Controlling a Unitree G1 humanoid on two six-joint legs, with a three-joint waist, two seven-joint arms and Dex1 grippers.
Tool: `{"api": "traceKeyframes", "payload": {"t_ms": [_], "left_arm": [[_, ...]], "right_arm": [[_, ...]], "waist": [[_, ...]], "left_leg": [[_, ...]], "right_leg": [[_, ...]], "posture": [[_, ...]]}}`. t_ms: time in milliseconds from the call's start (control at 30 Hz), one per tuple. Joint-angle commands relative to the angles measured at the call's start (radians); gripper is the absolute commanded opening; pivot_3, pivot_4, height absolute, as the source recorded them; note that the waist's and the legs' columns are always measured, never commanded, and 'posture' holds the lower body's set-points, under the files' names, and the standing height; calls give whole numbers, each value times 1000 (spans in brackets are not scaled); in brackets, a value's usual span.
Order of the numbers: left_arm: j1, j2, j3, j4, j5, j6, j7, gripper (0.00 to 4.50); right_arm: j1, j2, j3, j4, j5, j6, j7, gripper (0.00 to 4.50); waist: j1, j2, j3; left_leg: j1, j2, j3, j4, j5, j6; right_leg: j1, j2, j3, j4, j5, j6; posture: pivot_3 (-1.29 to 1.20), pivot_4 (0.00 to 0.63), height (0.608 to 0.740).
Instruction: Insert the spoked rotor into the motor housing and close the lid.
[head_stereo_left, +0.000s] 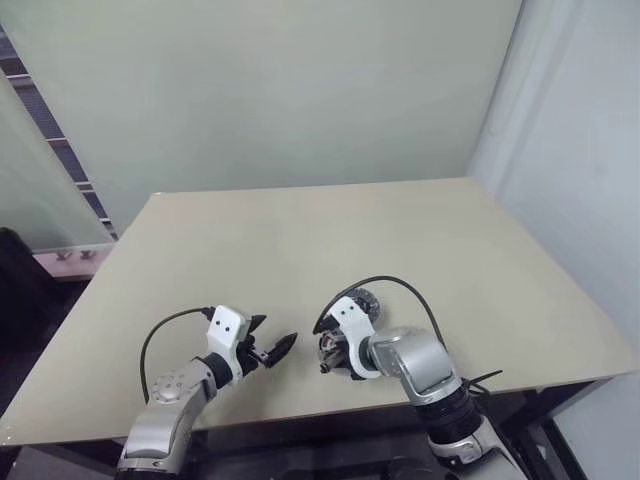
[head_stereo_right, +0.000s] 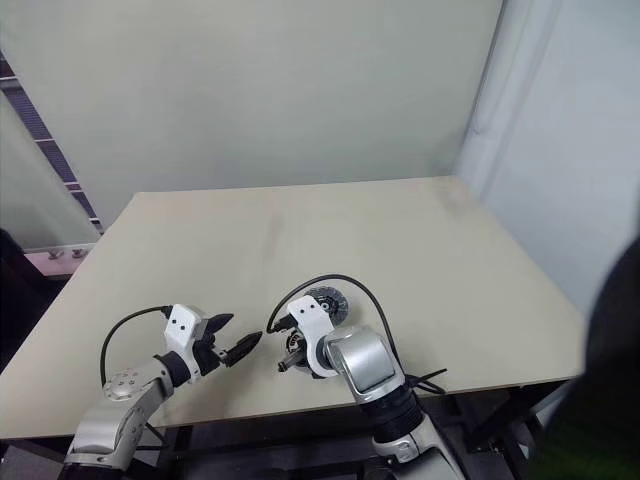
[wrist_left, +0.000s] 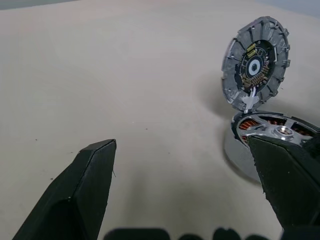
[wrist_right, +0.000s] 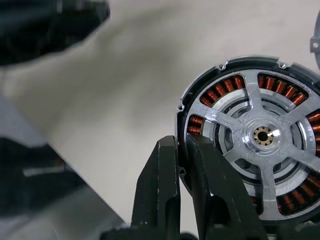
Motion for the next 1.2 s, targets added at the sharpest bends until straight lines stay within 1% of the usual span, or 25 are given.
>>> {"api": "traceKeyframes", "payload": {"t_ms": [33,267,500,567,600,767,800,867,933,1000,1067,1200], "left_arm": [[0,3,21,-34,-8,-21,3,4500],[0,6,17,-39,-8,-16,2,4500],[-19,4,6,-33,-3,-8,2,4500],[-24,3,4,-29,-3,-8,1,4500],[-27,3,2,-28,-3,-8,0,4500],[-35,3,-1,-23,-2,-9,-2,4500],[-36,3,-1,-22,-2,-9,-3,4500],[-37,4,0,-21,-2,-10,-3,4500],[-39,6,2,-20,-3,-9,-5,4500],[-39,17,5,-21,-7,4,-13,4500],[-26,48,3,-34,-21,45,-46,4500],[9,118,-9,-71,-43,118,-113,4500]], "right_arm": [[5,70,-30,9,59,-20,-60,13],[-2,112,-82,52,143,-55,-170,13],[-29,57,-15,28,220,-61,-172,13],[-37,43,2,10,233,-55,-164,707],[-39,34,13,-3,238,-54,-161,938],[-42,9,38,-34,270,-40,-163,2748],[-45,2,44,-38,275,-42,-162,3031],[-48,-5,49,-43,283,-40,-162,3809],[-74,-44,81,-59,305,-24,-130,4460],[-123,-128,153,-90,335,-10,-63,4460],[-179,-228,228,-128,372,-5,16,4460],[-288,-458,421,-210,367,-119,164,4460]], "waist": [[0,0,0],[1,0,0],[0,0,0],[-3,0,0],[-5,0,0],[-4,0,0],[-4,0,0],[-1,0,0],[0,0,0],[0,0,0],[0,0,0],[-1,0,0]], "left_leg": [[0,0,0,0,0,0],[0,0,0,1,0,0],[1,0,0,2,0,0],[0,0,0,2,0,0],[0,0,0,2,0,0],[-1,-1,0,-1,0,0],[-1,-1,0,-1,-1,-1],[-2,-1,-1,-1,-1,-2],[-2,-1,-1,-1,-1,-2],[-2,-1,0,-1,-1,-2],[-2,-1,0,1,-1,-2],[-1,0,0,1,-1,-2]], "right_leg": [[0,0,0,0,0,0],[-1,0,0,-1,0,0],[-2,0,0,-1,0,0],[-3,0,0,-1,0,0],[-3,0,0,0,0,-1],[-5,0,0,1,1,-1],[-5,0,0,1,1,-1],[-5,0,0,0,1,-1],[-5,0,0,-1,1,-1],[-5,0,0,-2,1,-1],[-4,0,0,-2,0,-1],[-5,0,0,-2,0,-1]], "posture": [[0,0,740],[0,0,740],[0,0,740],[0,0,740],[0,0,740],[0,0,740],[0,0,740],[0,0,740],[0,0,740],[0,0,740],[0,0,740],[0,0,740]]}}
